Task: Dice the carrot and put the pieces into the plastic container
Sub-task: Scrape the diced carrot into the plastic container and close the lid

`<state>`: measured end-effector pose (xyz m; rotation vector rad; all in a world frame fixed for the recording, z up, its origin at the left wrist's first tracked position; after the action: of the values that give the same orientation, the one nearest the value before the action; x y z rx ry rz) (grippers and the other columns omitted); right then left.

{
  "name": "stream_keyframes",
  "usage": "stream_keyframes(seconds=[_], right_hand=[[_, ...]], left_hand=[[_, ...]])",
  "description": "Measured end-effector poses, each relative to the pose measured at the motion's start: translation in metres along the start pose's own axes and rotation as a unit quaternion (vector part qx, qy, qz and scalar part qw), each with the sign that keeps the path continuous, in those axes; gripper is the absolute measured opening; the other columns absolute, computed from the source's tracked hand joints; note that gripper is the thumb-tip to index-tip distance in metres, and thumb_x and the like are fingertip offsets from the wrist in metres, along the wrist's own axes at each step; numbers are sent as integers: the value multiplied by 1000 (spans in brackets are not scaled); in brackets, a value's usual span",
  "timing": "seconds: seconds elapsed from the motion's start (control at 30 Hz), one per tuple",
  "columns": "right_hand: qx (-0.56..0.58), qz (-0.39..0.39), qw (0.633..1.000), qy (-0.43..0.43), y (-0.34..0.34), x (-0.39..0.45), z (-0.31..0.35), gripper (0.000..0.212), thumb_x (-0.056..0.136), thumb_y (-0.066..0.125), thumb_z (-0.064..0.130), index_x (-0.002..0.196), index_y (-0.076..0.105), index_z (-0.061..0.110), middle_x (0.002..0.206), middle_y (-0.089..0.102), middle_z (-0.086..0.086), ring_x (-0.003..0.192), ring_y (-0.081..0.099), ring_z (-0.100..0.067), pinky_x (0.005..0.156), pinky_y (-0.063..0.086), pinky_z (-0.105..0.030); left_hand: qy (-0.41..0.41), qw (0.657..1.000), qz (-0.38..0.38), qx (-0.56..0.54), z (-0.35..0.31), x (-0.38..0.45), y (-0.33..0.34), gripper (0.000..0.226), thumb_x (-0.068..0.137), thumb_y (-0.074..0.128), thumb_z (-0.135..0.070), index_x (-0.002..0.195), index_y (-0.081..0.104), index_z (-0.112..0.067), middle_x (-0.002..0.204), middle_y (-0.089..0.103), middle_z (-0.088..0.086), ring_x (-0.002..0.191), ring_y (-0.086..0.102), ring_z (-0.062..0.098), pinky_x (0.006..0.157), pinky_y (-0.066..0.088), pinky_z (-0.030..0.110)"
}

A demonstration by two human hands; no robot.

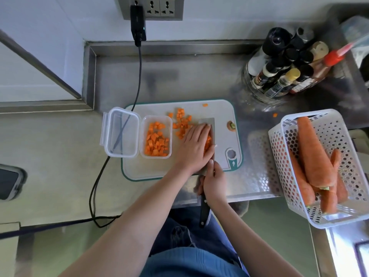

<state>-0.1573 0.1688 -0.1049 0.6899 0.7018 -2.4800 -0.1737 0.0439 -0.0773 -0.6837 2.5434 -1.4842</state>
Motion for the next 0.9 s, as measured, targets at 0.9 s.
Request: stream_keyframes(seconds=[0.9], right_hand=[[80,108,989,-69,68,-29,75,34,104,29,34,84,50,18,56,42,-9,37,36,-23,39,37,-33]], left_hand=[[-36,987,-153,22,37,-3,-112,17,92,42,-16,82,50,-5,86,52,12,80,45,27,72,38,35]])
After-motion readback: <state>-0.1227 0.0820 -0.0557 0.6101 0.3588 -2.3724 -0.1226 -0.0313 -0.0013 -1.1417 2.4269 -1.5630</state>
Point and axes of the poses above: each hand's wrist, its own x-axis towards the middle knuckle, its own y-axis out of the palm, z = x × y, the point moved 9 cm from there along x, towards the middle knuckle
